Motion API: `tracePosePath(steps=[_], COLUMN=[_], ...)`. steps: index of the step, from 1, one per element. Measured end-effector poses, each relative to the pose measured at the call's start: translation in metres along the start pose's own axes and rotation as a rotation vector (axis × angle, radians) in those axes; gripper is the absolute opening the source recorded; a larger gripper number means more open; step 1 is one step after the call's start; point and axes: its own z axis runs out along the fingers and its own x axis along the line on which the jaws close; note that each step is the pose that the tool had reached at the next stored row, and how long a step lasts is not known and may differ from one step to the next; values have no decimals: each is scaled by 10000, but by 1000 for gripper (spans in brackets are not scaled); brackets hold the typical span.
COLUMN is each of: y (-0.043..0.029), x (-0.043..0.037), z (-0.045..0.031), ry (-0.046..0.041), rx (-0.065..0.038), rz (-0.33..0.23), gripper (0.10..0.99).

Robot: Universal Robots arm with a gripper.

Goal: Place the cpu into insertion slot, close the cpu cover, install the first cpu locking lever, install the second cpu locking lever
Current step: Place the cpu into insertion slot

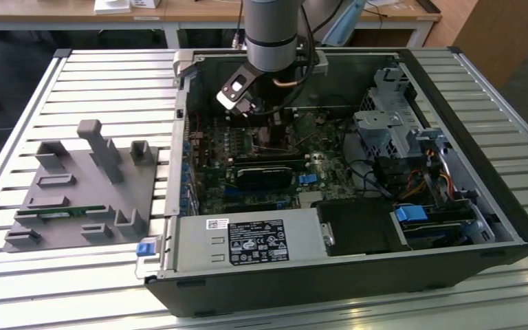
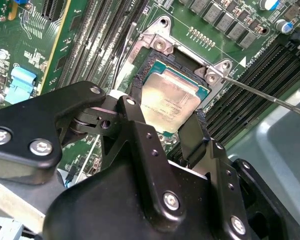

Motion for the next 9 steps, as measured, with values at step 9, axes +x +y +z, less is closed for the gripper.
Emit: tracePosePath(steps=[9], y=[-7], x=[-1], z=[31], ry=[-7], rx=[-1], rz=[84], gripper=[537])
